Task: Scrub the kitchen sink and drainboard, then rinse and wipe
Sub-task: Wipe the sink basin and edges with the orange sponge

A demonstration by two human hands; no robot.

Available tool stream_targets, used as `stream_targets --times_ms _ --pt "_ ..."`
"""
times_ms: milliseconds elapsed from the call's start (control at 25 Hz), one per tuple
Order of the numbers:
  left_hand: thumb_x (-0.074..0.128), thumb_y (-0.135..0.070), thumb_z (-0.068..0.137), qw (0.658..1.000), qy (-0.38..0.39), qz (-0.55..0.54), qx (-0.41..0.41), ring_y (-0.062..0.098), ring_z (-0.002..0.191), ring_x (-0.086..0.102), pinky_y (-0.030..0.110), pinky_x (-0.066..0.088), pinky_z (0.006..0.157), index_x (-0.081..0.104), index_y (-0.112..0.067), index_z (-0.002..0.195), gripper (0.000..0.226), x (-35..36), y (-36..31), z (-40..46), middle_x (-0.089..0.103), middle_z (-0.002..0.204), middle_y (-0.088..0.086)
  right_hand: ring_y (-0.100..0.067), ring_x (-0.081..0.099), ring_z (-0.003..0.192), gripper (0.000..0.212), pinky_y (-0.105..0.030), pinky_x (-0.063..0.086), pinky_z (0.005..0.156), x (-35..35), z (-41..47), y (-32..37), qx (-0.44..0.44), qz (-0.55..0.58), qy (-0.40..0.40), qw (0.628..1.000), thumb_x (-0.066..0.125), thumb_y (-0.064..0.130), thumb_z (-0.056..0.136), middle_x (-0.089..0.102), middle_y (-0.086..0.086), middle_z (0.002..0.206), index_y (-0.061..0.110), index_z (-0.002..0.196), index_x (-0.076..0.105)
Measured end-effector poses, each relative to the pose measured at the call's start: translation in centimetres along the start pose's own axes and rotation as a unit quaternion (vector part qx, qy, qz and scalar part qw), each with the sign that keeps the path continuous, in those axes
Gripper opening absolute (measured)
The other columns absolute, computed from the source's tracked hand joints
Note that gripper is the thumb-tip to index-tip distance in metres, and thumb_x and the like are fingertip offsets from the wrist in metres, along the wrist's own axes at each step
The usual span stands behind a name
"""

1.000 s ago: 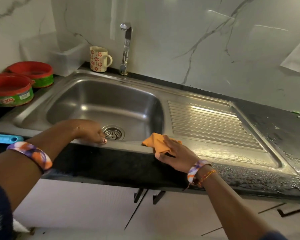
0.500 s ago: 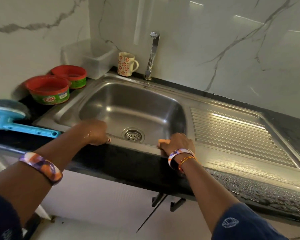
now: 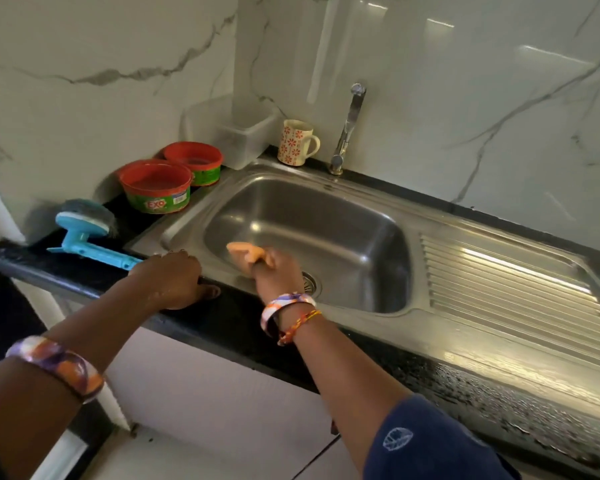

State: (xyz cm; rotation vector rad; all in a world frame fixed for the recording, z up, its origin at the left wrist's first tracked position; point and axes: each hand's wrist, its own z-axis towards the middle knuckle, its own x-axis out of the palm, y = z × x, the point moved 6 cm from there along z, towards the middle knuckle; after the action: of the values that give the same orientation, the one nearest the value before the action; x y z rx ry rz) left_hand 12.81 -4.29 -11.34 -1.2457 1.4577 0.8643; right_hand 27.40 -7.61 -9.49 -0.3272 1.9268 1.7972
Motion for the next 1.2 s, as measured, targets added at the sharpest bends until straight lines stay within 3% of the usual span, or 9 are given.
stream_targets --times_ms 120,200,320,480,600,720,920,1040,1200 --pt "0.050 -0.054 0.089 0.999 0.040 -0.009 -0.006 0.021 0.112 0.053 0.032 0.042 0.093 0.054 -0.013 0.118 0.050 -0.5 0.0 0.1 0.055 0.125 0.008 -0.003 0.055 0.074 0.011 -0.025 0.044 0.074 -6.4 0.0 -1.2 -0.018 0.096 -0.073 0.993 0.059 0.019 0.089 0.061 0.012 0.072 0.014 0.085 0.067" --pt "0.048 -0.051 0.091 0.999 0.028 -0.015 -0.005 0.021 0.113 0.053 0.032 0.041 0.095 0.056 -0.011 0.119 0.049 -1.0 -0.7 0.6 0.056 0.126 0.009 -0.008 0.062 0.088 0.007 -0.026 0.048 0.085 -11.7 -0.3 -2.5 -0.067 0.024 -0.134 0.988 0.060 0.028 0.086 0.068 0.010 0.087 0.031 0.084 0.066" --pt "0.047 -0.046 0.094 0.999 -0.004 -0.029 0.032 0.020 0.102 0.054 0.030 0.039 0.085 0.059 -0.008 0.112 0.044 -1.7 -3.6 1.4 0.059 0.119 0.012 -0.002 0.059 0.105 0.025 -0.005 0.039 0.090 -16.9 -1.6 -5.1 -0.050 -0.186 -0.150 0.970 0.056 0.018 0.088 0.067 0.014 0.111 0.034 0.098 0.073" --pt "0.047 -0.044 0.094 0.998 -0.016 -0.024 0.056 0.021 0.107 0.055 0.031 0.040 0.090 0.060 -0.011 0.113 0.040 -1.9 -5.9 2.3 0.060 0.115 0.007 -0.027 0.057 0.114 0.028 -0.029 0.042 0.087 -17.6 -5.1 -9.2 0.138 -0.408 -0.039 0.902 0.043 0.025 0.093 0.064 -0.002 0.121 0.028 0.105 0.068" --pt "0.054 -0.039 0.090 0.999 -0.044 -0.022 0.000 0.024 0.101 0.059 0.038 0.047 0.093 0.064 -0.013 0.110 0.034 -2.6 -3.3 3.5 0.063 0.105 0.006 -0.031 0.051 0.117 0.041 -0.038 0.038 0.094 -13.8 -6.1 -9.8 0.176 -0.462 0.003 0.869 0.032 0.047 0.095 0.055 -0.008 0.126 0.021 0.117 0.055" --pt "0.056 -0.026 0.088 0.992 -0.080 -0.011 -0.101 0.030 0.111 0.057 0.038 0.046 0.086 0.059 -0.012 0.120 0.034 -3.5 1.0 3.4 0.059 0.121 0.011 -0.029 0.052 0.109 0.069 -0.043 0.037 0.095 -10.1 -5.1 -8.5 0.126 -0.481 0.021 0.868 0.021 0.076 0.082 0.058 -0.004 0.115 0.021 0.108 0.054" --pt "0.060 -0.013 0.084 0.985 -0.127 -0.080 -0.086 0.034 0.108 0.059 0.039 0.049 0.087 0.065 -0.020 0.118 0.034 -3.7 6.0 3.3 0.062 0.119 0.014 -0.020 0.053 0.111 0.034 -0.036 0.039 0.098 -5.0 -3.8 -4.0 0.007 -0.411 0.000 0.912 0.036 0.045 0.097 0.062 0.005 0.117 0.033 0.123 0.055" --pt "0.064 -0.014 0.084 0.985 -0.121 -0.108 -0.055 0.029 0.102 0.062 0.036 0.050 0.085 0.067 -0.019 0.118 0.034 -3.1 7.3 3.3 0.066 0.113 0.012 -0.018 0.048 0.123 0.039 -0.034 0.033 0.107 -2.4 -3.0 -3.4 -0.049 -0.356 0.017 0.933 0.037 0.027 0.097 0.056 0.008 0.131 0.033 0.134 0.049" --pt "0.064 -0.017 0.084 0.988 -0.121 -0.091 -0.030 0.026 0.102 0.062 0.033 0.049 0.085 0.069 -0.022 0.113 0.030 -3.1 7.5 3.2 0.068 0.110 0.009 -0.015 0.029 0.141 0.046 -0.035 0.013 0.117 1.3 -3.0 -2.0 -0.152 -0.288 0.075 0.943 0.033 0.026 0.093 0.039 0.015 0.147 0.032 0.137 0.047"
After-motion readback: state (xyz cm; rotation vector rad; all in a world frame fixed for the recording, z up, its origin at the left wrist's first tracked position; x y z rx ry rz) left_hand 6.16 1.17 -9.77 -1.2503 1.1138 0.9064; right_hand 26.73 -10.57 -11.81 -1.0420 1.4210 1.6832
